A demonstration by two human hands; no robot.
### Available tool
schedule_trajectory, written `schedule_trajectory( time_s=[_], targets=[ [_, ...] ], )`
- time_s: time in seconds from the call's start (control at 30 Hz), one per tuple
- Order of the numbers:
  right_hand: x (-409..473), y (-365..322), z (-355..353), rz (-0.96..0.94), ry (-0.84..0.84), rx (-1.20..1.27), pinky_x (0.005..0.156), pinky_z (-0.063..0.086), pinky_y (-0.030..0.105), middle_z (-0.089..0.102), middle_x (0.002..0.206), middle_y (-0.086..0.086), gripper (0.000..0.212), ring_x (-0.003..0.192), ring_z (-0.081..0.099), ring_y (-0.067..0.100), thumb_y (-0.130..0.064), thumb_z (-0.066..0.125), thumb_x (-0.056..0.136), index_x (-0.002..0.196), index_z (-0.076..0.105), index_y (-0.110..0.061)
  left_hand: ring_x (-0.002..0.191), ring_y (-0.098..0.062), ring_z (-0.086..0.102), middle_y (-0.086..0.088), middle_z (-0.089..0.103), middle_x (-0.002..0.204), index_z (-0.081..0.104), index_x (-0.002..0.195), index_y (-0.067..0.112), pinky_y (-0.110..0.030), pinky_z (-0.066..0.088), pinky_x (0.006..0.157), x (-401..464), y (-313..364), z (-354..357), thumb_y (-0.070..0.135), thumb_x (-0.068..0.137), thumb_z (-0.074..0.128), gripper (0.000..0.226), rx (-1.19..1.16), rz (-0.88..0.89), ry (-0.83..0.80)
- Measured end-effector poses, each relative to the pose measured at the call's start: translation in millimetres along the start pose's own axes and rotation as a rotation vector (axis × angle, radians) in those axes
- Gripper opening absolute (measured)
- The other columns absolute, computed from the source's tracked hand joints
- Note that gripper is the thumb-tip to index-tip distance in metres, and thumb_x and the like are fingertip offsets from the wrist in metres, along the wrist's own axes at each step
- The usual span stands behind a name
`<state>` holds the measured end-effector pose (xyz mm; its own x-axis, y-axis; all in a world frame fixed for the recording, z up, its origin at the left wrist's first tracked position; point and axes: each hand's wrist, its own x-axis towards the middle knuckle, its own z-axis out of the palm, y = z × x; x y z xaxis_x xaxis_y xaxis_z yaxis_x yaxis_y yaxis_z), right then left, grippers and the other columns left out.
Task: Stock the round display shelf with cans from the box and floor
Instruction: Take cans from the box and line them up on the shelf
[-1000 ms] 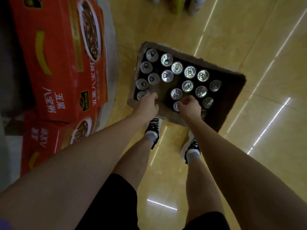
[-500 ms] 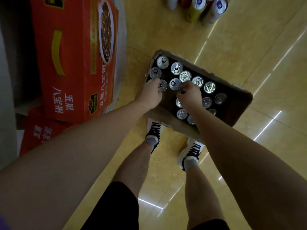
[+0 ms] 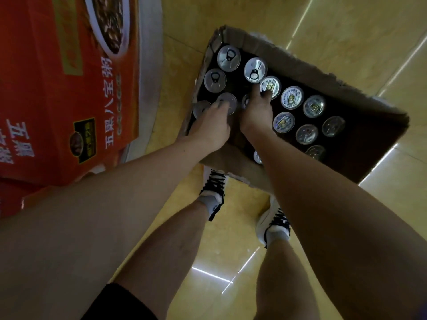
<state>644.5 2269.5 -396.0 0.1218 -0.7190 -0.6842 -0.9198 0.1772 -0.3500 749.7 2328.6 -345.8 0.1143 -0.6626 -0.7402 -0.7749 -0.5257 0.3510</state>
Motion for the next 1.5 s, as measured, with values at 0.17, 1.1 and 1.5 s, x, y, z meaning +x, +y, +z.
schedule_trajectory(
  time_s=[0.17,1.1,1.5],
  targets=[
    [-29,9,-12,0.012,-0.037,-0.03,0.087,0.047,0.045,0.04,0.135,0.021,0.05,0.11,0.055,0.045,-0.013,0.058,0.093,0.138,0.037,-0.014,0.131,-0.03,0.043,-0.008,0.039,0.148,0.034,0.146,0.013,-0.047,0.046,0.099,-14,11,0,0.014,0.097,0.05,0.052,-0.035,-0.032,-0.047],
    [-389,-199,-414,-0.512,-0.023,0.156,0.044,0.033,0.011,0.057,0.077,-0.01,0.045,0.068,0.055,0.009,-0.036,0.08,0.072,0.102,0.051,-0.018,0.1,-0.021,0.062,0.0,0.065,0.112,0.055,0.127,0.016,-0.043,0.052,0.089,-368,172,-288,0.014,0.068,0.087,0.068,-0.505,0.044,0.321],
    [-547,-280,-572,-0.747,-0.231,0.121,0.051,0.051,0.022,0.072,0.082,0.008,0.054,0.062,0.068,0.016,-0.031,0.087,0.07,0.111,0.058,-0.013,0.101,-0.016,0.063,0.0,0.066,0.113,0.058,0.124,0.013,-0.028,0.052,0.085,-553,238,-416,0.006,0.067,0.087,0.064,-0.539,0.222,0.578]
  ],
)
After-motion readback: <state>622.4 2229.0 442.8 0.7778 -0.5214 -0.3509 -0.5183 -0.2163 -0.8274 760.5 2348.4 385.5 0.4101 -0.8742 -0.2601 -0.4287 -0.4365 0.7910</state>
